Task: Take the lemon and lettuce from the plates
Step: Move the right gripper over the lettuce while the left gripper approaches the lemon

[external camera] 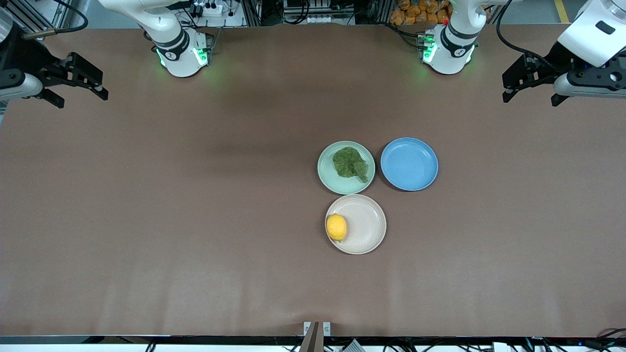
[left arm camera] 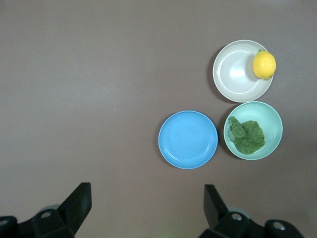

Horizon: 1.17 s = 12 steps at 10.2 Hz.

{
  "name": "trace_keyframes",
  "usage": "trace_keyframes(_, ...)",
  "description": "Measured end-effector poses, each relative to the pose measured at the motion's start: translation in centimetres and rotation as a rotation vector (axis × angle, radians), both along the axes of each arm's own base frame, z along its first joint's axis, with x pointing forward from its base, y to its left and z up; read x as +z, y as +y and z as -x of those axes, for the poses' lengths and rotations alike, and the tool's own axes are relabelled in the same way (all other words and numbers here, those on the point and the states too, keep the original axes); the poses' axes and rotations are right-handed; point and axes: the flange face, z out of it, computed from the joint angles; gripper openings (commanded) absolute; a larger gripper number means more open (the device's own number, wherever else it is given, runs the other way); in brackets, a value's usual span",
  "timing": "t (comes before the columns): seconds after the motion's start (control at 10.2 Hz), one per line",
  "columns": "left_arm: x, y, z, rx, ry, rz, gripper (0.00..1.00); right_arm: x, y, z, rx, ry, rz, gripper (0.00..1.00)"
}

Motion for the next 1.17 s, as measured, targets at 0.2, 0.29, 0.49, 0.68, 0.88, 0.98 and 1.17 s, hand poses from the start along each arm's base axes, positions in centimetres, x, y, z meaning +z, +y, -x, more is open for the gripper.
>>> trace_keyframes(0.2, -0.1, 0.1, -0.1, 0.001, 0.002, 0.0, 1.0, -0.8, 4.6, -0.1, -0.062, 0.003, -0.008, 1.0)
trace_keyframes(0.29, -0.1, 0.2, -0.1, 0.003, 0.002, 0.0, 1.0, -2.1, 9.6, -0.1, -0.083, 0.012, -0.005, 1.0)
trace_keyframes(0.49, -0.5, 0.3, -0.4, 0.007, 0.011, -0.001, 1.0, -5.8, 16.5, -0.4, -0.085, 0.039, 0.019, 1.0)
trace_keyframes(0.68, -2.0, 0.3, -1.2, 0.007, 0.039, -0.003, 1.0, -7.3, 16.7, -1.4, -0.097, 0.05, 0.027, 1.0)
trace_keyframes(0.88, -4.0, 0.1, -2.4, 0.005, 0.076, -0.005, 1.0, -7.1, 16.4, -1.7, -0.11, 0.04, 0.019, 1.0)
trace_keyframes(0.98, -5.1, 0.0, -3.1, 0.004, 0.094, -0.006, 1.0, -7.2, 17.3, -1.4, -0.122, 0.039, 0.016, 1.0)
trace_keyframes(1.17, -7.6, -0.3, -4.9, 0.014, 0.107, -0.002, 1.0, -9.0, 21.9, -0.7, -0.17, 0.039, 0.012, 1.0)
